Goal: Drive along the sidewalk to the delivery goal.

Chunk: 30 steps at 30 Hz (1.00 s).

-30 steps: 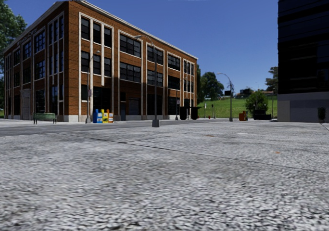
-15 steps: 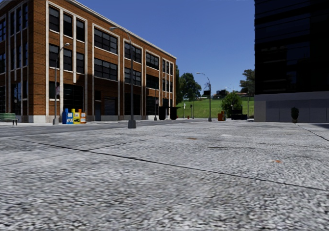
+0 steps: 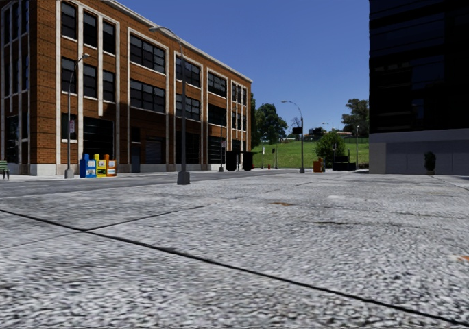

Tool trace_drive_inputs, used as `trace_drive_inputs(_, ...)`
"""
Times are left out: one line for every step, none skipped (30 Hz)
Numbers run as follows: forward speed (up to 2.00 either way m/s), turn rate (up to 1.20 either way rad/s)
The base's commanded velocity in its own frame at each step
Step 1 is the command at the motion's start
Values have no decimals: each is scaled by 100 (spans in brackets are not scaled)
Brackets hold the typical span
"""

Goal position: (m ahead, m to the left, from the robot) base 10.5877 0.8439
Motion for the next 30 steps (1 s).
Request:
trace_drive_inputs(200,0)
trace_drive_inputs(200,0)
trace_drive_inputs(200,0)
trace_drive_inputs(200,0)
trace_drive_inputs(200,0)
trace_drive_inputs(200,0)
trace_drive_inputs(200,0)
trace_drive_inputs(200,0)
trace_drive_inputs(200,0)
trace_drive_inputs(200,0)
trace_drive_inputs(200,0)
trace_drive_inputs(200,0)
trace_drive_inputs(200,0)
trace_drive_inputs(200,0)
trace_drive_inputs(200,0)
trace_drive_inputs(200,0)
trace_drive_inputs(200,0)
trace_drive_inputs(200,0)
trace_drive_inputs(200,0)
trace_drive_inputs(200,0)
trace_drive_inputs(200,0)
trace_drive_inputs(200,0)
trace_drive_inputs(200,0)
trace_drive_inputs(200,0)
trace_drive_inputs(200,0)
trace_drive_inputs(200,0)
trace_drive_inputs(200,0)
trace_drive_inputs(200,0)
trace_drive_inputs(200,0)
trace_drive_inputs(200,0)
